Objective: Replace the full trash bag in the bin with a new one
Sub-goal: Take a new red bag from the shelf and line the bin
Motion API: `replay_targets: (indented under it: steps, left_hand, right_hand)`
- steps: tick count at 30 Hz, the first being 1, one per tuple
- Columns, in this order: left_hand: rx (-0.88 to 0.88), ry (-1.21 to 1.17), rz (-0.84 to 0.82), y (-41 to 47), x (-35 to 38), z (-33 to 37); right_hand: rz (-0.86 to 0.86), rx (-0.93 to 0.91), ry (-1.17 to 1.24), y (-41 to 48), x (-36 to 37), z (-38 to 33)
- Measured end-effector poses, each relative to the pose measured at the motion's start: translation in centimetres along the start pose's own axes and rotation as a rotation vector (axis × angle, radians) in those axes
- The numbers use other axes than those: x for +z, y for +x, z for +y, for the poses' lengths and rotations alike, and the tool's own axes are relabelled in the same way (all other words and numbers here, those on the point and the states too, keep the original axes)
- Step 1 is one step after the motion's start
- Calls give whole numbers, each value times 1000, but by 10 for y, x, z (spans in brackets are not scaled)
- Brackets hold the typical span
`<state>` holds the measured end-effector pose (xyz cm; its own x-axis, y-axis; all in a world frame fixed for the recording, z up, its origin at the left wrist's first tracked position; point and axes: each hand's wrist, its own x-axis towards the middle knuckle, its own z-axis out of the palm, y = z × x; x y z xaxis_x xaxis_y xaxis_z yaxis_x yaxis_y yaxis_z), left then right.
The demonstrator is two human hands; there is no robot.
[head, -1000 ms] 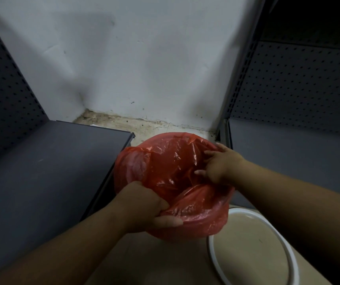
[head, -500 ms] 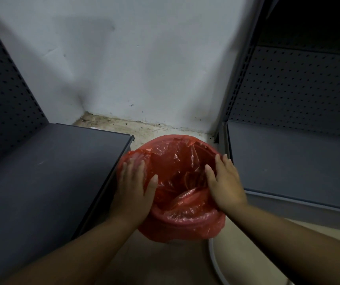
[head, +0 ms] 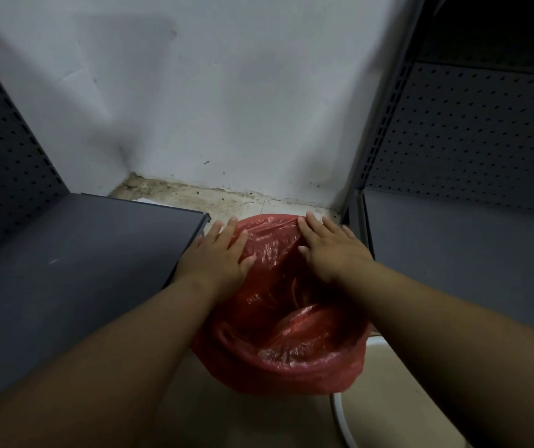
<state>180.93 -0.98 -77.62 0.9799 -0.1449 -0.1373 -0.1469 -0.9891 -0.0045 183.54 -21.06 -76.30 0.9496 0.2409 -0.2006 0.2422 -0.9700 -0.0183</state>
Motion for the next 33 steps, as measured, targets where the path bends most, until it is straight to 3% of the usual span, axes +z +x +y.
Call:
replay_targets:
  steps: [5, 12, 21, 27, 33]
  left_hand:
    - [-13, -136, -11, 2, -3, 0]
    - [-133, -517, 140, -24, 5, 2]
    - [-161, -405, 164, -41, 1, 16]
    - [36, -232, 272, -45, -29, 66]
    - [161, -182, 274, -32, -37, 116]
  right_hand:
    - [-24, -8, 8, -4, 5, 7]
    - [20, 109, 143, -46, 0, 10]
    - [93, 123, 289, -64, 11, 12]
    - [329, 207, 344, -90, 13, 35]
    - [328, 405, 270, -131, 64, 88]
